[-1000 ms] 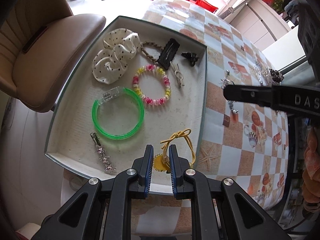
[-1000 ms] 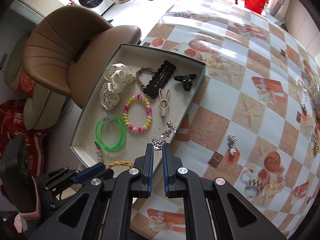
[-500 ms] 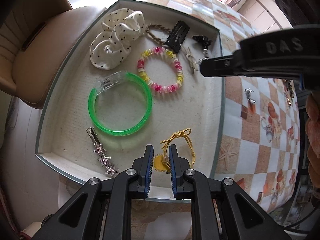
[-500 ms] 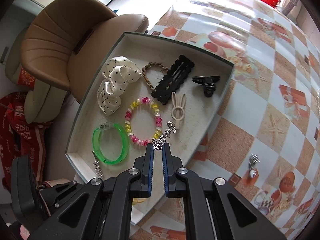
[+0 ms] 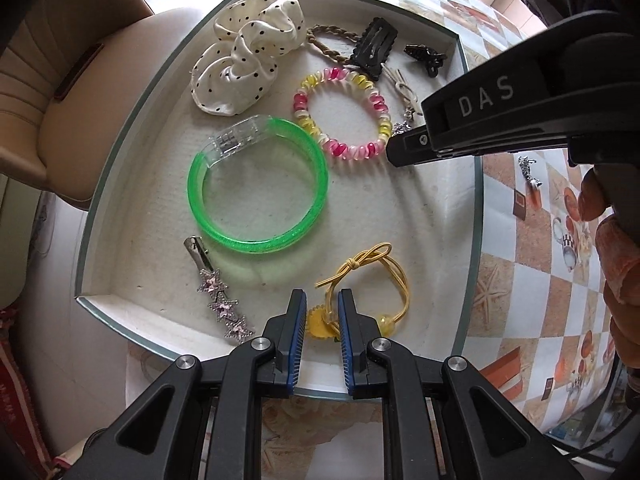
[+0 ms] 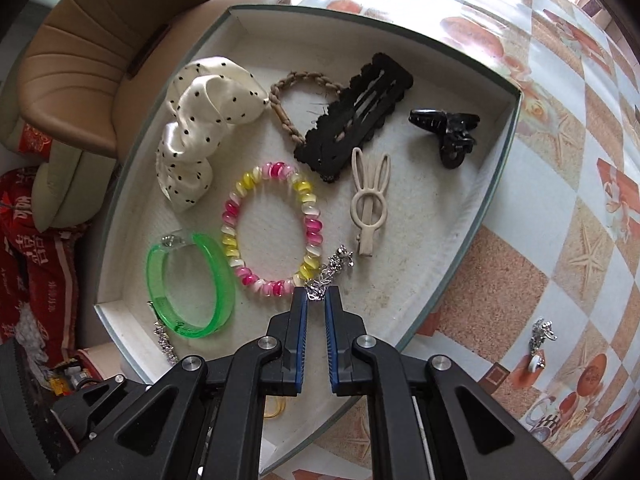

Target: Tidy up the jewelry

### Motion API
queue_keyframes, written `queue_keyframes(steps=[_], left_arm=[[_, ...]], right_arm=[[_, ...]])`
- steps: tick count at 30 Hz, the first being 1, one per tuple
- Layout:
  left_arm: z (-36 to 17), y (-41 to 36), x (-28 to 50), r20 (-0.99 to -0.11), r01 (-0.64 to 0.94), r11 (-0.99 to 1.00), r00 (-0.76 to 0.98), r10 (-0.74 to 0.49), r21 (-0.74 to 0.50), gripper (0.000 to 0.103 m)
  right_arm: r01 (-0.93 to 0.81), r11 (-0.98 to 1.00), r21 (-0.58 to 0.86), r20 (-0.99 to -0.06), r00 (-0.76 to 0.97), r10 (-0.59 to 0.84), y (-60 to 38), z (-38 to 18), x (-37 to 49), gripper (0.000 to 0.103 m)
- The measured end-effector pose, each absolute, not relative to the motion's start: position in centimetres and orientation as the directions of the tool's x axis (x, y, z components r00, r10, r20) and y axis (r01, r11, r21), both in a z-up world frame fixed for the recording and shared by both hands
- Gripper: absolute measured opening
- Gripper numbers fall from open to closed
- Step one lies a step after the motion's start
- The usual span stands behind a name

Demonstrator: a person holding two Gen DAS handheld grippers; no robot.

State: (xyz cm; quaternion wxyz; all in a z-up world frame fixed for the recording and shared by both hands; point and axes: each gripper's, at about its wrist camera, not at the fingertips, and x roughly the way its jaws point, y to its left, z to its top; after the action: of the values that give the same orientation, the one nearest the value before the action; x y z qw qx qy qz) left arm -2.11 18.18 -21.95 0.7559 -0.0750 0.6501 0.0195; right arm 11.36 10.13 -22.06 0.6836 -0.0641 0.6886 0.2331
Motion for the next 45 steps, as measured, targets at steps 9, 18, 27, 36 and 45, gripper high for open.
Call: queue_keyframes(steps=[9, 18, 27, 36, 45], left_arm=[[-21.4, 17.9, -2.4, -0.981, -0.148, 0.98, 0.164, -0.106, -0.13, 0.02], [-19.7, 16.8, -3.0, -0.981, -0.161, 0.983, 0.184, -0.058, -0.088, 0.085], [-17.1, 16.3, -3.7, -0.973, -0.171, 0.983, 0.229, -0.033, -0.074, 0.093], [-14.3, 18.5, -4.7, -0.969, -0.198, 0.979, 0.247, 0.0, -0.05, 0.103], [-10.4, 19.3, -6.3, -0.958, -0.239, 0.971, 0.272, 0.089, 0.022, 0.103]], right_arm=[[-0.401, 0.875, 0.27, -0.96, -0.042, 0.277, 10.3, -20.7, 11.7, 0.05], [-0.35, 0.889, 0.297, -0.945, 0.025, 0.325, 7.3, -16.2, 11.1, 0.056], [-0.3, 0.915, 0.268, -0.951, 0.07, 0.301, 3.4, -13.9, 8.8, 0.059], [-0.306, 0.919, 0.25, -0.954, 0.086, 0.288, 2.5, -12.1, 6.3, 0.072], [-0.365, 0.917, 0.16, -0.964, 0.142, 0.225, 3.2, -8.8, 4.0, 0.089]])
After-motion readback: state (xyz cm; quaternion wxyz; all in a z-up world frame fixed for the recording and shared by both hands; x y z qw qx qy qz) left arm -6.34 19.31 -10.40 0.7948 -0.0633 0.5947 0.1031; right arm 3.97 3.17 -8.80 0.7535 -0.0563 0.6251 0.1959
